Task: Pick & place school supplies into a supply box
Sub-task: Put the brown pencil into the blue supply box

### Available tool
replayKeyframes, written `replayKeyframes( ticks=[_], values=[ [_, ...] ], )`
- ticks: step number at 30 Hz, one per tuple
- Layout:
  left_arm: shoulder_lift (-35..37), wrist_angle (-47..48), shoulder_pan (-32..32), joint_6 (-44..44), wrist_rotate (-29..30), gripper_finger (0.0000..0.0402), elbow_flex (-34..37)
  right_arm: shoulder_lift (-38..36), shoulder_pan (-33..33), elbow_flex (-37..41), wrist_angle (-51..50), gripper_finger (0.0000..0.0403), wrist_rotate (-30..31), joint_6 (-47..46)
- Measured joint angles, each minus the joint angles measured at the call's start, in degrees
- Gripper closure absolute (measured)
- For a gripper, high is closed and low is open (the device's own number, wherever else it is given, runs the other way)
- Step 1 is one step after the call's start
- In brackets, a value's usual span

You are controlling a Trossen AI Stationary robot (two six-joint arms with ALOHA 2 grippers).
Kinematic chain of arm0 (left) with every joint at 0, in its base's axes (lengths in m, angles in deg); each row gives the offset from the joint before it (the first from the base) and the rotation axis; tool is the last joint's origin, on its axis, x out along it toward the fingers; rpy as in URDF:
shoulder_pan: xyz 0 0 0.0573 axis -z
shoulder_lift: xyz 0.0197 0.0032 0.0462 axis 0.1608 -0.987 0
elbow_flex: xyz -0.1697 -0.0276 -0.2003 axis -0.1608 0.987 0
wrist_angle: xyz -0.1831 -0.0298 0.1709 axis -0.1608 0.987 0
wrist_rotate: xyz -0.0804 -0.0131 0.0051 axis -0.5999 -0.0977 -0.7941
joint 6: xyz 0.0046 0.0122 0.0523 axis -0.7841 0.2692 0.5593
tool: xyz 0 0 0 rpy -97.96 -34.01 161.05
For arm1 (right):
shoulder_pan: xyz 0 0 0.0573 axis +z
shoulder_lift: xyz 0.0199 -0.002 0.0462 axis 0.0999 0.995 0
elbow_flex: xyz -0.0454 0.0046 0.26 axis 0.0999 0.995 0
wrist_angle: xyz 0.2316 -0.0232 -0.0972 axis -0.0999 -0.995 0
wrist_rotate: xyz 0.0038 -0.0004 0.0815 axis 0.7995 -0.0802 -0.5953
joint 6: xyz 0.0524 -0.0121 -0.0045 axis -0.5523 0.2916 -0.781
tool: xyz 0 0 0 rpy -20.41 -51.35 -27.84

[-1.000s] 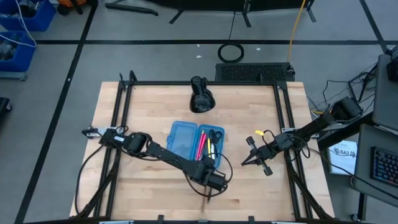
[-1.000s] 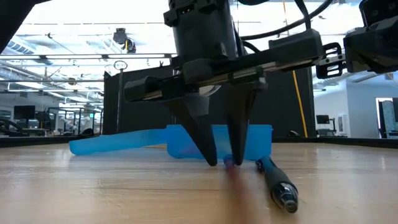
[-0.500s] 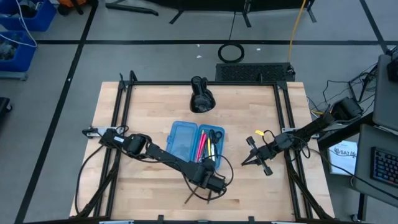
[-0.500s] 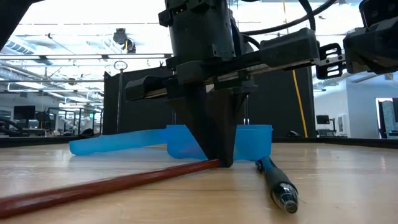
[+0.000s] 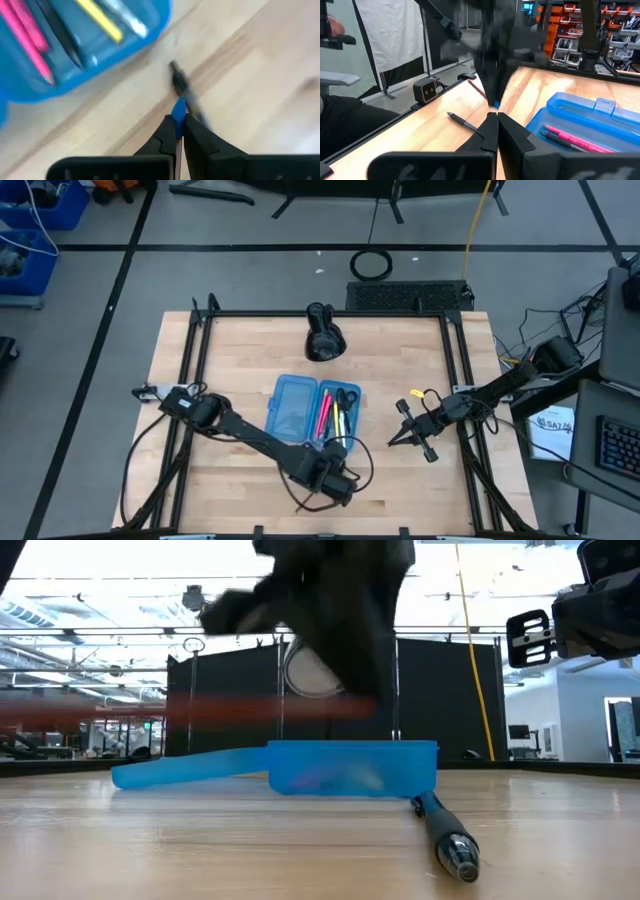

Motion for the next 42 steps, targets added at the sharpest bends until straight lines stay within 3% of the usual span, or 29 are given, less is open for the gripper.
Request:
replayKeyframes(
  ticks=[6, 10, 15, 19, 22, 31, 42],
  values=[
    [3.77, 0.97, 2.33, 1.82, 6.56, 0.0387, 0.17, 0.01, 0.0, 0.0, 0.0, 0.0402, -0.02, 0.0],
    [9.79, 3.31, 4.95, 2.42, 15.78, 0.0387, -0.18, -0.01, 0.0, 0.0, 0.31, 0.0402, 0.0, -1.37],
    [15.3, 9.18, 2.93, -0.91, 22.66, 0.0387, -0.06, -0.01, -0.01, 0.0, 0.94, 0.0402, -0.01, -1.53],
    [17.44, 13.93, -2.54, -6.61, 19.05, 0.0386, -0.18, -0.01, 0.0, 0.0, 1.47, 0.0402, 0.0, -1.92],
    [16.23, 14.76, -7.66, -5.15, 16.34, 0.0382, -0.07, -0.01, 0.0, 0.0, 2.34, 0.0402, 0.0, -2.16],
    [11.03, 3.48, -18.53, 3.98, 11.78, 0.0385, -0.13, -0.02, -0.02, 0.0, 3.2, 0.0403, 0.0, -1.82],
    [1.66, 1.29, -22.38, 2.6, 9.41, 0.0387, -0.13, 0.01, 0.0, 0.0, 2.04, 0.0403, -0.11, -2.52]
  ],
)
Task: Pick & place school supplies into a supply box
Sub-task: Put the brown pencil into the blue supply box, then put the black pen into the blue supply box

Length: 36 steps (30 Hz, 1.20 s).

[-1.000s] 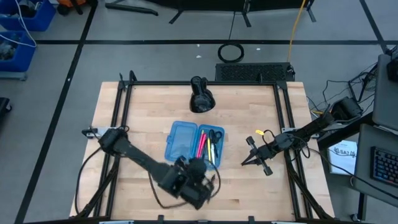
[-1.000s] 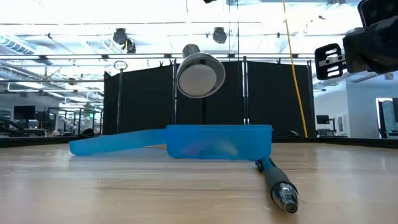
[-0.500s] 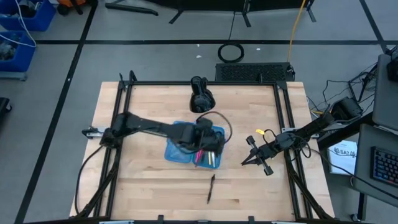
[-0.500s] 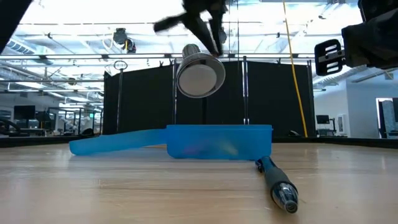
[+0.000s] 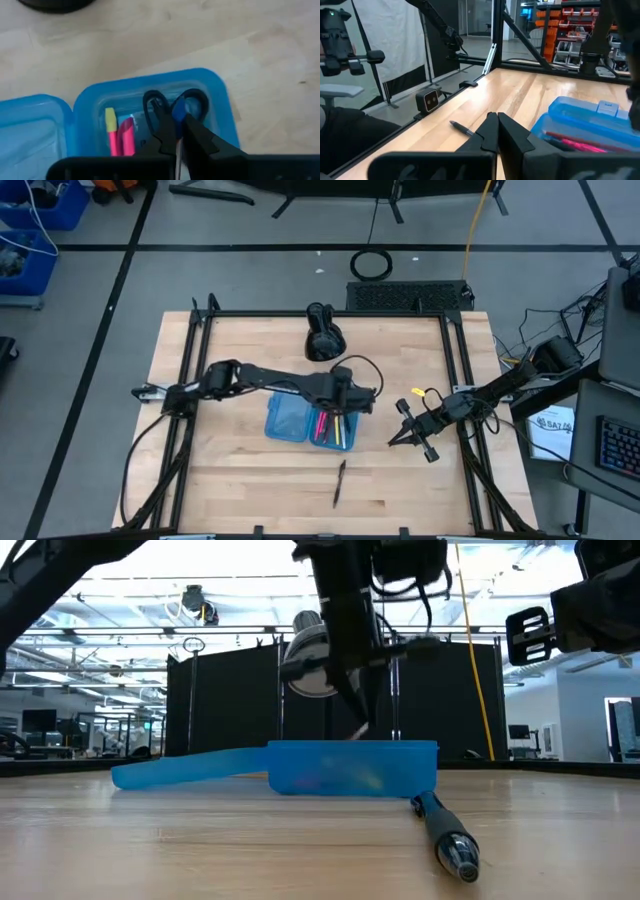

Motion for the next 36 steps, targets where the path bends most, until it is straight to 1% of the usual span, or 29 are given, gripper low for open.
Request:
replayKeyframes(
  ticks=[7, 17, 19, 28, 36],
  values=[
    [-1.76, 1.79, -0.23, -3.21, 1.83, 0.0381, 0.15, 0.0, 0.0, -0.01, -0.4, 0.0403, -0.04, -0.04],
    [-2.85, 3.02, -0.39, -3.02, 1.01, 0.0374, 0.26, 0.0, 0.0, -0.02, -0.78, 0.0403, -0.07, -0.06],
    [-2.85, 3.04, -0.36, -2.94, 0.36, 0.0363, 0.26, 0.0, 0.0, 0.0, -0.78, 0.0403, -0.07, -0.06],
    [-2.85, 3.63, -0.37, -0.53, -0.74, 0.0283, 0.26, 0.0, 0.0, -0.01, -0.78, 0.0403, -0.09, -0.06],
    [-1.87, 4.9, -0.48, 2.56, -0.83, 0.0241, 0.26, -0.02, 0.0, 0.0, -0.78, 0.0403, -0.09, -0.06]
  ],
)
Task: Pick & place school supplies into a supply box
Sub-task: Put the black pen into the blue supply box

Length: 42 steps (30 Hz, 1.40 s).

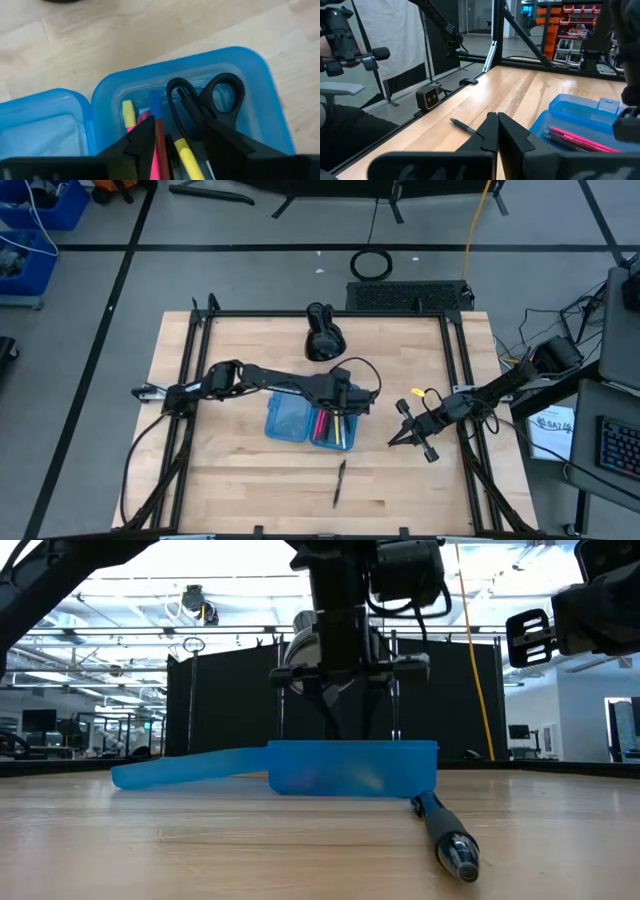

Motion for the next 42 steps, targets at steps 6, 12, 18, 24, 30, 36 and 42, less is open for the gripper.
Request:
replayKeyframes(
  ticks=[6, 12, 18, 24, 30, 36, 42],
  values=[
    [3.26, 0.01, 0.0, 2.98, 0.12, 0.0226, 0.0, 0.01, 0.0, -0.01, -0.17, 0.0403, 0.0, -0.02],
    [9.82, 0.0, 3.44, 8.03, -8.28, 0.0225, -0.1, 0.0, 0.0, -0.02, -1.69, 0.0403, 0.0, -0.02],
    [10.19, 0.9, 12.46, 3.81, -18.39, 0.0268, -0.04, 0.02, 0.0, -0.02, -2.24, 0.0403, 0.0, 0.7],
    [6.64, -6.29, 21.39, -3.62, -11.13, 0.0311, -0.04, 0.02, 0.0, -0.02, -2.3, 0.0403, 0.0, 1.11],
    [2.92, -13.84, 23.72, -5.01, -8.55, 0.0313, -0.04, 0.0, 0.0, 0.0, -0.78, 0.0403, 0.07, 1.73],
    [0.36, -19.88, 22.61, 2.75, -15.77, 0.0313, -0.04, -0.02, -0.04, -0.01, 1.16, 0.0403, 0.09, 1.52],
    [-0.46, -19.34, 22.01, 5.94, -16.17, 0.0276, 0.0, -0.02, -0.04, 0.0, 0.92, 0.0403, 0.04, 1.34]
  ],
)
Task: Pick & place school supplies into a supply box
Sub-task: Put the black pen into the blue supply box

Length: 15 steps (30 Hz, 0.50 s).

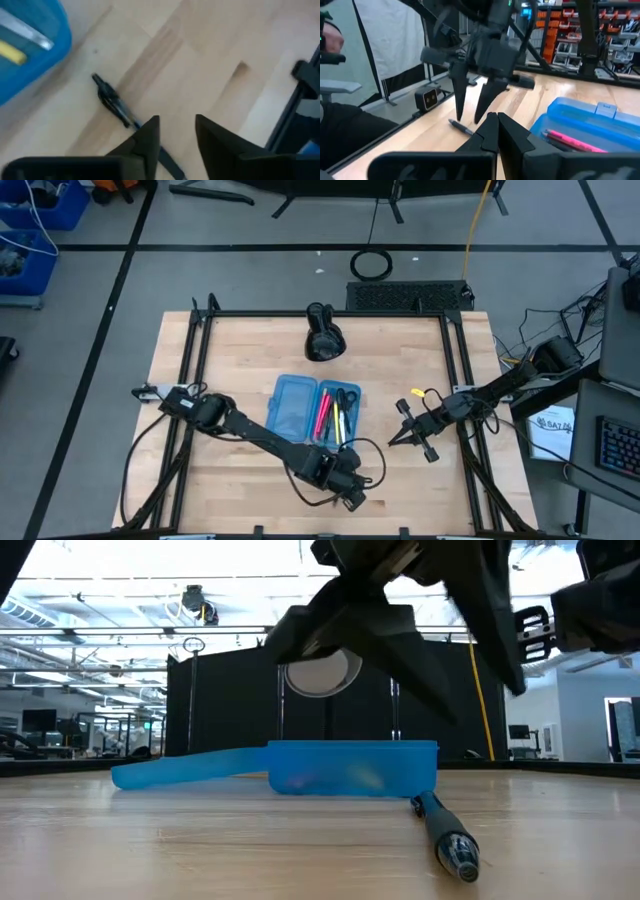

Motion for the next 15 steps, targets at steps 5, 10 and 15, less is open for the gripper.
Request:
replayKeyframes(
  ticks=[5, 10, 15],
  values=[
    [0.05, 3.15, -0.62, -0.77, 2.75, 0.0188, -0.04, 0.04, 0.0, 0.0, -1.29, 0.0403, 0.0, -0.01],
    [-0.88, 4.51, -2.66, -4.36, 1.32, 0.0119, -0.05, 0.04, 0.0, 0.0, -1.93, 0.0403, 0.0, -0.01],
    [-3.08, 5.14, -4.55, -5.11, -2.0, 0.0106, 0.04, 0.03, 0.0, 0.0, -2.12, 0.0403, 0.04, -0.01]
  ],
)
